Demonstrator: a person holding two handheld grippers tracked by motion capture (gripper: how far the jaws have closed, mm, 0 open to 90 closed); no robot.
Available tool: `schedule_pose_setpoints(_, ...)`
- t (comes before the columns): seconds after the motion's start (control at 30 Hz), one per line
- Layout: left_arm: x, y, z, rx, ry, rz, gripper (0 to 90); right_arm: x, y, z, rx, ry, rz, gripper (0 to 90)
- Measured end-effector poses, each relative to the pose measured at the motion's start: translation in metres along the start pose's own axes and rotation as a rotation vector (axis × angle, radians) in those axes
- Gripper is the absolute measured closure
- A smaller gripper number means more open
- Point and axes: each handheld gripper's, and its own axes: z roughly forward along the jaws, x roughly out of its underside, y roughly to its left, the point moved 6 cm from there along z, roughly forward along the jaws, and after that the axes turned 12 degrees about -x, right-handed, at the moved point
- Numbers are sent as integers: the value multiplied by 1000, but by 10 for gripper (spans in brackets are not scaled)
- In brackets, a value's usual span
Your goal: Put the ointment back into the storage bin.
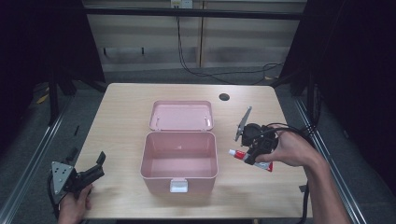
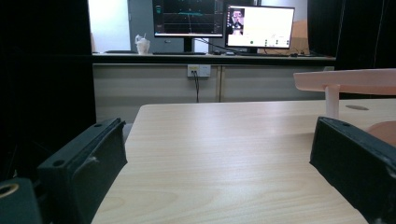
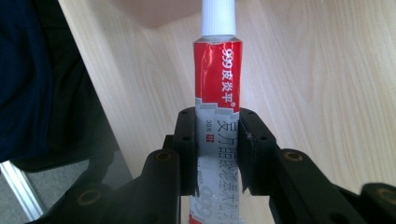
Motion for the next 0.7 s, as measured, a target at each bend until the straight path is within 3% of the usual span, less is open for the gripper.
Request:
schedule_pose_setpoints(0.33, 0, 0, 0, 0, -1, 0, 34, -22, 6, -19, 14, 22, -42, 714)
schedule_pose_setpoints(0.5, 0, 0, 0, 1, -1, 1, 34, -35, 8, -25, 19, -7, -70, 714)
schedule_pose_setpoints(0.7, 0, 0, 0, -1, -1, 1, 34, -49, 10, -28, 7, -1, -91, 714)
